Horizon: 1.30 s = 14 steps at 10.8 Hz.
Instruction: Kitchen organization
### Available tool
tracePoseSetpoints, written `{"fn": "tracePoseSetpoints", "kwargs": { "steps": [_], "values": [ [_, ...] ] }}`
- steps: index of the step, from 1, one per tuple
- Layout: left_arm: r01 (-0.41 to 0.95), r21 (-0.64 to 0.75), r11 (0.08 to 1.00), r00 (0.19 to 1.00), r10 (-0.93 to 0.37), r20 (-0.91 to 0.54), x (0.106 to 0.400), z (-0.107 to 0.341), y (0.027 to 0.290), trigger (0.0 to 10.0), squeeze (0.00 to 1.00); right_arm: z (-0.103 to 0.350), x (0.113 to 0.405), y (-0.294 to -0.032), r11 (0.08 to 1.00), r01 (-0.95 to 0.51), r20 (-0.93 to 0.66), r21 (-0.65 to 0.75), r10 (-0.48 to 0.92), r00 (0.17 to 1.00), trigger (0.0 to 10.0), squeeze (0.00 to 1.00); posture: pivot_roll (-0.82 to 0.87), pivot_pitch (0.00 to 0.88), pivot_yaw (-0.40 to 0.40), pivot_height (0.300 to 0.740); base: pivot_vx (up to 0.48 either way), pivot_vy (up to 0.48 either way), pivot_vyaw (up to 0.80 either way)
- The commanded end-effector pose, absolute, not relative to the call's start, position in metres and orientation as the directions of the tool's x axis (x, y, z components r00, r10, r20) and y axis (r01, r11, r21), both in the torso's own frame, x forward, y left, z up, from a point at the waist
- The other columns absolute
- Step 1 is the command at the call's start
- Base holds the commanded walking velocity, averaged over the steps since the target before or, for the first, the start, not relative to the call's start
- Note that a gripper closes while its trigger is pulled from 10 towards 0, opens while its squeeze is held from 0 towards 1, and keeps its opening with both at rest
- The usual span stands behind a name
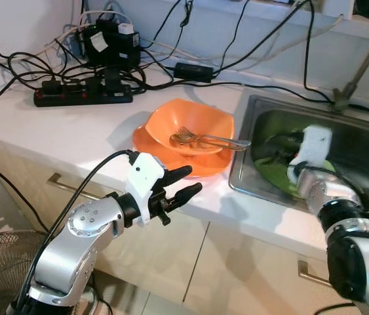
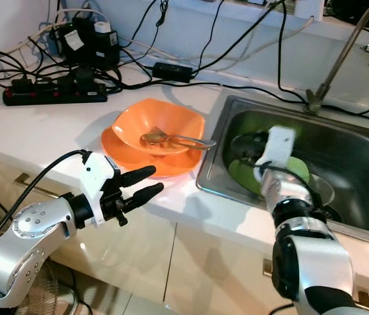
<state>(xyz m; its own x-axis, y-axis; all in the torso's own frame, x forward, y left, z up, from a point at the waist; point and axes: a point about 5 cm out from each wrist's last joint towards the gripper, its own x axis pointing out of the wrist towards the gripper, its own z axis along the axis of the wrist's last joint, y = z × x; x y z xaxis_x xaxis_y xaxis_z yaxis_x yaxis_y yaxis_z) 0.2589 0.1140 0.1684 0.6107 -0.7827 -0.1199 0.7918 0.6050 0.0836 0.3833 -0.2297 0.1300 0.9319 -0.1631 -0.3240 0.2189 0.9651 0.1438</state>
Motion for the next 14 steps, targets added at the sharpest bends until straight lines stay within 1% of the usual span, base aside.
{"fn": "tracePoseSetpoints", "kwargs": {
  "steps": [1, 2, 7, 8, 10, 11, 13, 14],
  "values": [
    [0.794, 0.096, 0.600, 0.607, -0.784, -0.127, 0.257, 0.169, 0.113, 10.0, 0.00, 0.152, 0.390, -0.238, 0.958, 0.239, -0.240, 0.159, -0.198, 0.950, 10.0, 0.00, 0.24, 0.026, -0.075, 0.740, 0.000, 0.000, 0.00],
    [0.797, 0.095, 0.597, 0.605, -0.786, -0.127, 0.257, 0.169, 0.112, 10.0, 0.00, 0.155, 0.391, -0.237, 0.960, 0.228, -0.210, 0.163, -0.192, 0.959, 10.0, 0.00, 0.24, 0.026, -0.073, 0.740, 0.000, 0.000, 0.00],
    [0.802, 0.086, 0.591, 0.597, -0.791, -0.133, 0.256, 0.167, 0.111, 10.0, 0.00, 0.137, 0.385, -0.235, 0.966, 0.222, -0.270, 0.132, -0.180, 0.946, 10.0, 0.00, 0.24, 0.035, -0.072, 0.740, 0.000, 0.000, 0.00],
    [0.802, 0.085, 0.591, 0.597, -0.791, -0.134, 0.256, 0.167, 0.111, 10.0, 0.00, 0.134, 0.385, -0.231, 0.969, 0.210, -0.278, 0.127, -0.169, 0.946, 10.0, 0.64, 0.24, 0.036, -0.073, 0.740, 0.000, 0.000, 0.00],
    [0.803, 0.082, 0.591, 0.596, -0.791, -0.135, 0.255, 0.167, 0.111, 10.0, 0.00, 0.130, 0.384, -0.229, 0.972, 0.205, -0.295, 0.117, -0.163, 0.942, 10.0, 0.61, 0.24, 0.036, -0.072, 0.740, 0.000, 0.000, 0.00],
    [0.803, 0.083, 0.591, 0.596, -0.791, -0.136, 0.255, 0.167, 0.112, 10.0, 0.00, 0.130, 0.384, -0.229, 0.973, 0.204, -0.296, 0.111, -0.163, 0.941, 10.0, 0.00, 0.24, 0.035, -0.071, 0.740, 0.000, 0.000, 0.00],
    [0.803, 0.084, 0.590, 0.596, -0.791, -0.135, 0.256, 0.167, 0.112, 10.0, 0.00, 0.135, 0.385, -0.230, 0.975, 0.196, -0.274, 0.103, -0.161, 0.948, 10.0, 0.00, 0.24, 0.035, -0.071, 0.740, 0.000, 0.000, 0.00],
    [0.803, 0.084, 0.590, 0.595, -0.792, -0.136, 0.255, 0.167, 0.112, 10.0, 0.00, 0.146, 0.389, -0.230, 0.977, 0.176, -0.221, 0.117, -0.147, 0.964, 10.0, 0.00, 0.24, 0.033, -0.069, 0.740, 0.000, 0.000, 0.00]
  ]
}}
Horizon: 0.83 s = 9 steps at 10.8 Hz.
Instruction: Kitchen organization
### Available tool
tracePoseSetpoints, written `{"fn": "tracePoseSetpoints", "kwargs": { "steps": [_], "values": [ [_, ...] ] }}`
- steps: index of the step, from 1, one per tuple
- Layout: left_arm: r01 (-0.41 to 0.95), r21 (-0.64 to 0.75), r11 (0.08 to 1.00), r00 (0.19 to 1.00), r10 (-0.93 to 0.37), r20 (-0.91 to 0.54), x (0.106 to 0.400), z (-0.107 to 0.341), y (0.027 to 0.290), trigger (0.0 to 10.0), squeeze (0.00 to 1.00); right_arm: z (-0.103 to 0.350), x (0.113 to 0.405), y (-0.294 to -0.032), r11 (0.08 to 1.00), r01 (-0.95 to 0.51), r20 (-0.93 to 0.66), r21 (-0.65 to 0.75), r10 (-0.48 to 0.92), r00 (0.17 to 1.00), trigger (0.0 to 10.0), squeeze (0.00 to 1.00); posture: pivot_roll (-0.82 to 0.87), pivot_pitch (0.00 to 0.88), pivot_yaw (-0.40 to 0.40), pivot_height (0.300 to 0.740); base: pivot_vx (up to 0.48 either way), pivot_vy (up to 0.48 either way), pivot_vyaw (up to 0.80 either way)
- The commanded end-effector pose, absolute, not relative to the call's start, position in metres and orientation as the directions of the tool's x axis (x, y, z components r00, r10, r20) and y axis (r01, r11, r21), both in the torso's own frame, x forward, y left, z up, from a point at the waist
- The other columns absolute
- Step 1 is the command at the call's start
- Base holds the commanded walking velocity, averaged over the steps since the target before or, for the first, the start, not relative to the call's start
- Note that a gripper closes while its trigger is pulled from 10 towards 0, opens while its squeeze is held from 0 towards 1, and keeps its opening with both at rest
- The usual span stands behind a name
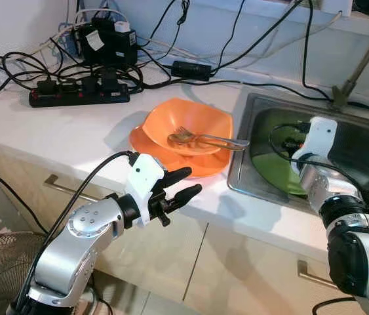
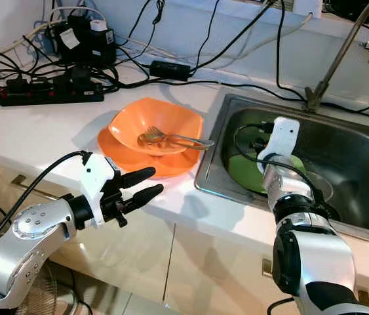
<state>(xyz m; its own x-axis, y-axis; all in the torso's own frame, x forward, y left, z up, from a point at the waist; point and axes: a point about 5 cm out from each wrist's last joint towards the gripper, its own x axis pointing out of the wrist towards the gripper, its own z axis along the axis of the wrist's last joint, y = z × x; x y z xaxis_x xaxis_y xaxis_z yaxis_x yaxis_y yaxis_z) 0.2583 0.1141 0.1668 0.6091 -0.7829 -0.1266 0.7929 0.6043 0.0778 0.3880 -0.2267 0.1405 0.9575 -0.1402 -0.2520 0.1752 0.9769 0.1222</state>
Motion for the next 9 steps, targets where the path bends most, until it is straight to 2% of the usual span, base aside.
{"fn": "tracePoseSetpoints", "kwargs": {
  "steps": [1, 5, 7, 9],
  "values": [
    [0.804, 0.083, 0.589, 0.595, -0.792, -0.137, 0.256, 0.167, 0.112, 10.0, 0.00, 0.152, 0.390, -0.230, 0.978, 0.164, -0.196, 0.126, -0.137, 0.971, 10.0, 0.00, 0.24, 0.033, -0.068, 0.740, 0.000, 0.000, 0.00],
    [0.806, 0.080, 0.587, 0.592, -0.794, -0.138, 0.256, 0.163, 0.109, 10.0, 0.00, 0.176, 0.382, -0.229, 0.969, 0.049, -0.014, 0.241, -0.047, 0.999, 10.0, 0.00, 0.22, 0.033, -0.059, 0.740, 0.000, 0.000, 0.00],
    [0.807, 0.084, 0.584, 0.590, -0.796, -0.138, 0.258, 0.163, 0.110, 10.0, 0.00, 0.182, 0.362, -0.218, 0.973, -0.064, 0.100, 0.221, 0.042, 0.994, 10.0, 0.00, 0.21, 0.021, -0.053, 0.740, 0.000, 0.000, 0.00],
    [0.814, 0.084, 0.575, 0.581, -0.801, -0.142, 0.258, 0.162, 0.110, 10.0, 0.00, 0.189, 0.343, -0.213, 0.969, -0.127, 0.093, 0.214, 0.109, 0.990, 10.0, 0.00, 0.20, 0.014, -0.043, 0.740, 0.000, 0.000, 0.00]
  ]
}}
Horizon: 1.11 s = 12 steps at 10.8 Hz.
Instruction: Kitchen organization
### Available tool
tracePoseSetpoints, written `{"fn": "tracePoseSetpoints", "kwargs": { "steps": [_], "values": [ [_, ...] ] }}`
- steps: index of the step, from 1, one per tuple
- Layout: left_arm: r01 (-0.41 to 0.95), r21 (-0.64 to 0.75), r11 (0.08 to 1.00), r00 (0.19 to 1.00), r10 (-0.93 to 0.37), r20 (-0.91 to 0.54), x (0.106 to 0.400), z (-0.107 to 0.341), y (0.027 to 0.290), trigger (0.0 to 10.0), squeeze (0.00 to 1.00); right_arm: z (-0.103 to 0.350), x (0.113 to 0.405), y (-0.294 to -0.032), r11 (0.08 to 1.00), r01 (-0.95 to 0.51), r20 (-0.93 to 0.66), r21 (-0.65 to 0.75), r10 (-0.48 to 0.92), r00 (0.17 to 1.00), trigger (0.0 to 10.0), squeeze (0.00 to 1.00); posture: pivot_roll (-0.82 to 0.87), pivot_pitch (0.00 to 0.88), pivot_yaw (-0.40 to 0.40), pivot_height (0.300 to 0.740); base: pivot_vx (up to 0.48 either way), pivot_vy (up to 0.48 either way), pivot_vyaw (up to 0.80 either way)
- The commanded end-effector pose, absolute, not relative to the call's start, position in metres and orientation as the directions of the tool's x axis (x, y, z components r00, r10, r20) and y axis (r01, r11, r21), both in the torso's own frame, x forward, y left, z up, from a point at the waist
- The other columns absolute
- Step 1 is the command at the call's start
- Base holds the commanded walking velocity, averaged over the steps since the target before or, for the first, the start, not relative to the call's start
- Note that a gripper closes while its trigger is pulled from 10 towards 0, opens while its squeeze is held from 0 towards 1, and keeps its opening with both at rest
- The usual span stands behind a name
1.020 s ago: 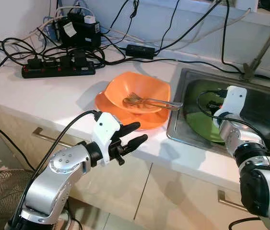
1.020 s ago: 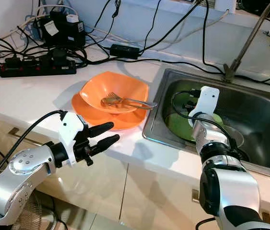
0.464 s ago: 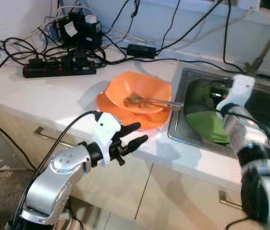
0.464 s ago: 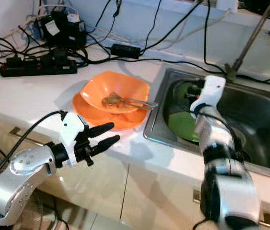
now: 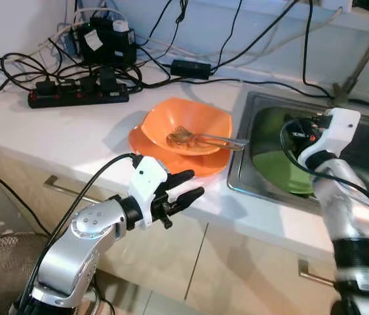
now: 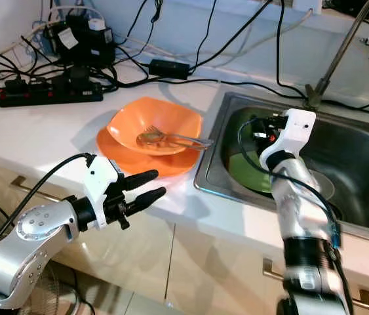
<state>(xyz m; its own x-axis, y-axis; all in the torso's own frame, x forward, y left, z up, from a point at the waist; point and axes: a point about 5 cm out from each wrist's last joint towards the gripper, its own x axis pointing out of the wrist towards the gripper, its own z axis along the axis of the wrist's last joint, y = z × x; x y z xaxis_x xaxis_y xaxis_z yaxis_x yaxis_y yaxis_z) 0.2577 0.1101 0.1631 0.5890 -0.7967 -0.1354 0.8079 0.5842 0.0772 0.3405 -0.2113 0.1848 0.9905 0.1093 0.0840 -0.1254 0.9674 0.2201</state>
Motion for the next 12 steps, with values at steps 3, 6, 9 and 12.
{"fn": "tracePoseSetpoints", "kwargs": {
  "steps": [3, 6, 9, 12],
  "values": [
    [0.820, 0.082, 0.566, 0.572, -0.808, -0.143, 0.259, 0.162, 0.108, 10.0, 0.00, 0.194, 0.319, -0.217, 0.937, -0.178, 0.071, 0.299, 0.164, 0.984, 10.0, 0.00, 0.17, 0.015, -0.039, 0.740, 0.000, 0.000, 0.00],
    [0.823, 0.078, 0.563, 0.568, -0.811, -0.140, 0.260, 0.161, 0.106, 10.0, 0.00, 0.188, 0.309, -0.214, 0.856, -0.218, 0.045, 0.469, 0.223, 0.974, 10.0, 1.00, 0.17, 0.020, -0.041, 0.740, 0.000, 0.000, 0.00],
    [0.821, 0.074, 0.566, 0.571, -0.809, -0.138, 0.260, 0.161, 0.106, 10.0, 0.00, 0.174, 0.308, -0.197, 0.720, -0.232, -0.022, 0.654, 0.325, 0.946, 10.0, 0.00, 0.18, 0.028, -0.047, 0.740, 0.000, 0.000, 0.00],
    [0.818, 0.070, 0.571, 0.575, -0.807, -0.139, 0.260, 0.160, 0.106, 10.0, 0.00, 0.177, 0.309, -0.175, 0.633, -0.281, -0.025, 0.721, 0.429, 0.903, 10.0, 0.00, 0.19, 0.030, -0.052, 0.740, 0.000, 0.000, 0.00]
  ]
}}
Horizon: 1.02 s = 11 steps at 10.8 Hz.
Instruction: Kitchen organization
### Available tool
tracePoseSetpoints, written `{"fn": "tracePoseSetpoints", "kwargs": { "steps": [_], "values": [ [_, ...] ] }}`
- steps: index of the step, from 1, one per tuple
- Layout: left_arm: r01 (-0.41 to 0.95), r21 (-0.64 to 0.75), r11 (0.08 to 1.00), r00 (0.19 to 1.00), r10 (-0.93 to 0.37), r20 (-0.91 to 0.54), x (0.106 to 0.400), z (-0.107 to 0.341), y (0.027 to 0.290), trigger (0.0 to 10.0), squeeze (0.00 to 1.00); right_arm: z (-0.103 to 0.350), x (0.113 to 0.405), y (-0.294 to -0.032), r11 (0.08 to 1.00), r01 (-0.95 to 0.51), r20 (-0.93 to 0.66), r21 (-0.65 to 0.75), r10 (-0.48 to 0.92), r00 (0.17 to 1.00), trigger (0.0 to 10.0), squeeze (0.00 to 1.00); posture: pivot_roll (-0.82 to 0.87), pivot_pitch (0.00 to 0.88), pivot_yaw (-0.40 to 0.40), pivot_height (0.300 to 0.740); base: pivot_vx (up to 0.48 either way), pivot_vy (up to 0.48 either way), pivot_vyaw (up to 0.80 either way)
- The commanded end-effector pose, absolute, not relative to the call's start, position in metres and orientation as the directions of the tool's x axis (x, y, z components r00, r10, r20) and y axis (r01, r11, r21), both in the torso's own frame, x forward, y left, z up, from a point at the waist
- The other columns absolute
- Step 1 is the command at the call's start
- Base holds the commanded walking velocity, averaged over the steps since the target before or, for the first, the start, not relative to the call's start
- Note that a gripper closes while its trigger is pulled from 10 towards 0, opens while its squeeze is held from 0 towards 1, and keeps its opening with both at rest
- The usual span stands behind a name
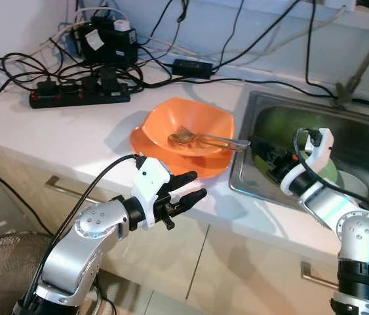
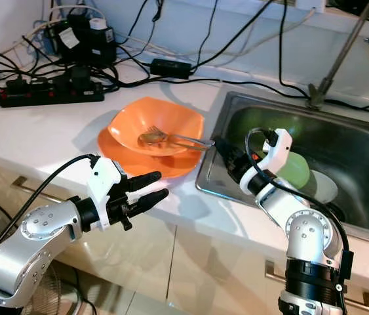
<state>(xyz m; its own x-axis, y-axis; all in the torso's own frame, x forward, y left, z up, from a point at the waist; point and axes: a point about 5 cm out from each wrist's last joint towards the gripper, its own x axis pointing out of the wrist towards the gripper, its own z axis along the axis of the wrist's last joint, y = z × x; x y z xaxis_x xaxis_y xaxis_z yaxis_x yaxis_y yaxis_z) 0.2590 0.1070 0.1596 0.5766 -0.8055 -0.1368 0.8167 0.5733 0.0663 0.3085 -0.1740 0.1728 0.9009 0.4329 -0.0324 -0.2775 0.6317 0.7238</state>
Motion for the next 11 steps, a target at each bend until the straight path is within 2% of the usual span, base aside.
{"fn": "tracePoseSetpoints", "kwargs": {
  "steps": [1, 6, 11],
  "values": [
    [0.818, 0.068, 0.572, 0.575, -0.806, -0.141, 0.259, 0.159, 0.107, 10.0, 0.00, 0.181, 0.308, -0.174, 0.607, -0.294, -0.011, 0.738, 0.446, 0.895, 10.0, 0.00, 0.19, 0.032, -0.054, 0.740, 0.000, 0.000, 0.00],
    [0.820, 0.065, 0.568, 0.571, -0.808, -0.142, 0.259, 0.159, 0.106, 10.0, 0.00, 0.188, 0.307, -0.188, 0.584, -0.263, 0.011, 0.768, 0.398, 0.917, 10.0, 0.00, 0.18, 0.030, -0.052, 0.740, 0.000, 0.000, 0.00],
    [0.822, 0.064, 0.566, 0.568, -0.810, -0.144, 0.259, 0.158, 0.106, 10.0, 0.00, 0.188, 0.302, -0.177, 0.568, -0.286, 0.001, 0.772, 0.448, 0.894, 10.0, 0.00, 0.18, 0.032, -0.051, 0.740, 0.000, 0.000, 0.00]
  ]
}}
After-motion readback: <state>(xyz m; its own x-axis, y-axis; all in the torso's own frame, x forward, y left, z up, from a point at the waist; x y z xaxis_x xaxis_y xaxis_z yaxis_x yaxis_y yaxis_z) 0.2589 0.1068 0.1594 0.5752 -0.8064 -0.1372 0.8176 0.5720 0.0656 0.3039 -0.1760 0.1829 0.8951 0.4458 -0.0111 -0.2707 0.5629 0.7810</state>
